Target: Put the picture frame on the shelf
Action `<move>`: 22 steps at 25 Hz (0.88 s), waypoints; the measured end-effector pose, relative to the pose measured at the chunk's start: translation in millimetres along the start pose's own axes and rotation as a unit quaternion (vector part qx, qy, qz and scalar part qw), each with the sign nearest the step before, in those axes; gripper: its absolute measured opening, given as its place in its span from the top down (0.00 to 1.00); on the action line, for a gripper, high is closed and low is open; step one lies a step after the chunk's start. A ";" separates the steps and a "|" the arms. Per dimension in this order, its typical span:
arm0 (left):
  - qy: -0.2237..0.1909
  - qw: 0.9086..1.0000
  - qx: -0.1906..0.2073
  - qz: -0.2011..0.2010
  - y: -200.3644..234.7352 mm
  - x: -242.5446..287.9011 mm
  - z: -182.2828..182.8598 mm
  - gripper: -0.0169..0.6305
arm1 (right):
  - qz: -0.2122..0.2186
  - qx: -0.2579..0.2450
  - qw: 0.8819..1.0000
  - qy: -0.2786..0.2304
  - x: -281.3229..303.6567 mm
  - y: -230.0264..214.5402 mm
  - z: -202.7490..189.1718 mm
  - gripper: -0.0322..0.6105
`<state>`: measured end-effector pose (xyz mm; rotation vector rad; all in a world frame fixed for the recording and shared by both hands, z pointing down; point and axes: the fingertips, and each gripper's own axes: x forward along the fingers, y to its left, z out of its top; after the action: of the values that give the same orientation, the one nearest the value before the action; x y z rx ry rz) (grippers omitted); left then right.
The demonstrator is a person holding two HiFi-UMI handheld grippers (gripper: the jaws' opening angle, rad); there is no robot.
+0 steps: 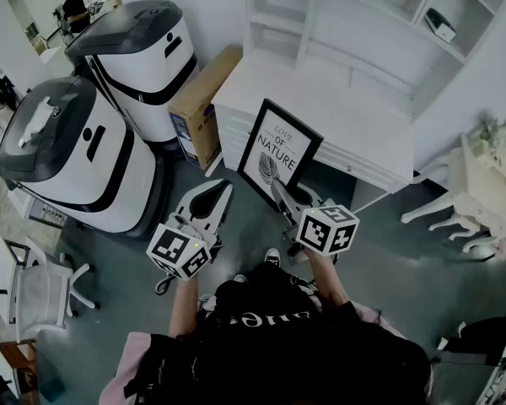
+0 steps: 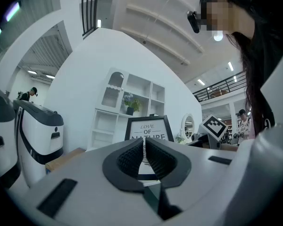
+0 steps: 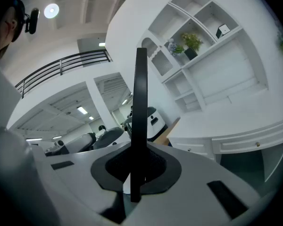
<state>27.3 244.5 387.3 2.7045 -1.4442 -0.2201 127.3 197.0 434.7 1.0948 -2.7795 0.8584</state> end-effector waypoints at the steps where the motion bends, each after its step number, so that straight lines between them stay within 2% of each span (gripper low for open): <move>1: 0.000 1.000 0.001 -0.001 2.4 5.1 -0.7 0.94 | 0.001 0.004 1.000 -0.001 3.1 -3.6 2.3 0.85; 22: 0.030 1.000 0.006 -0.009 23.9 122.4 -16.9 0.93 | 0.013 0.046 0.999 -0.006 36.7 -98.8 57.2 0.85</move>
<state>77.6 129.4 395.5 2.7086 -1.4111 -0.1314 172.2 86.1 442.1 1.0813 -2.7958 0.9937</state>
